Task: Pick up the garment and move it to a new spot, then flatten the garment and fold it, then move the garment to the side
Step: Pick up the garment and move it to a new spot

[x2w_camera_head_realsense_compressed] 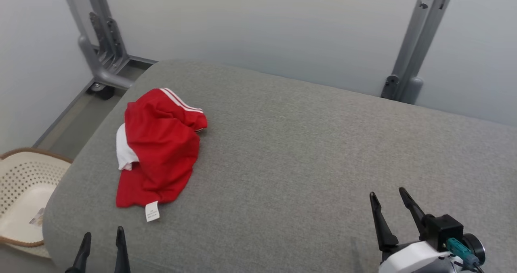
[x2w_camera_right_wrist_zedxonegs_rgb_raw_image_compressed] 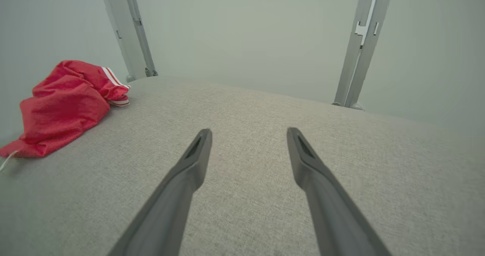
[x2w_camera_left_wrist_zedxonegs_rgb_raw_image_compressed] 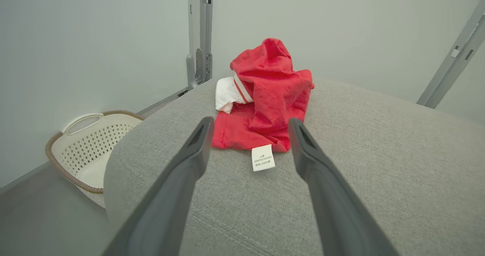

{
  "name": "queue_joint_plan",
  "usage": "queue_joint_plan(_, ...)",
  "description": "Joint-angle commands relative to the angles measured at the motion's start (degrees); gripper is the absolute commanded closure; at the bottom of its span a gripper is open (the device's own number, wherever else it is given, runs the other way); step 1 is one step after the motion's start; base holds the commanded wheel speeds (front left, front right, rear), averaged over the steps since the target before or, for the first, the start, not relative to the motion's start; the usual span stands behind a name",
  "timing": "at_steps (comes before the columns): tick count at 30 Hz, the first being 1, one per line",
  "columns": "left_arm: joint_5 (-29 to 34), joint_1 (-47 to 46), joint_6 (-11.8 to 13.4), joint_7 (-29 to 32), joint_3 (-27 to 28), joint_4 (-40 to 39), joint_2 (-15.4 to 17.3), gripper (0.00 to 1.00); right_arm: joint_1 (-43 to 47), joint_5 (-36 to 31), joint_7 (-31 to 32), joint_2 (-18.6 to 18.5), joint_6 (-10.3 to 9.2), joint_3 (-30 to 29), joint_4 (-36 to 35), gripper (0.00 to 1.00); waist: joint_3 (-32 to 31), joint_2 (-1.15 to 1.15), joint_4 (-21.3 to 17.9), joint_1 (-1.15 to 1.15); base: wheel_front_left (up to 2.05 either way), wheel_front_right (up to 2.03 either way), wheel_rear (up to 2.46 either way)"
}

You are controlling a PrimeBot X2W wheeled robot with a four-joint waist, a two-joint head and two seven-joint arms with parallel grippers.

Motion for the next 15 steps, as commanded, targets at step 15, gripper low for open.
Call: queue_joint_plan(15,-5.41,-10.22,-0.19,0.02,-4.65,4.09,0.57,0.0,-3.18,-3.76,-0.15,-0.79,-0.06,-0.48,-0.46,0.0,8.6,0.0,2.44,0.0,0.0,0.0,0.0)
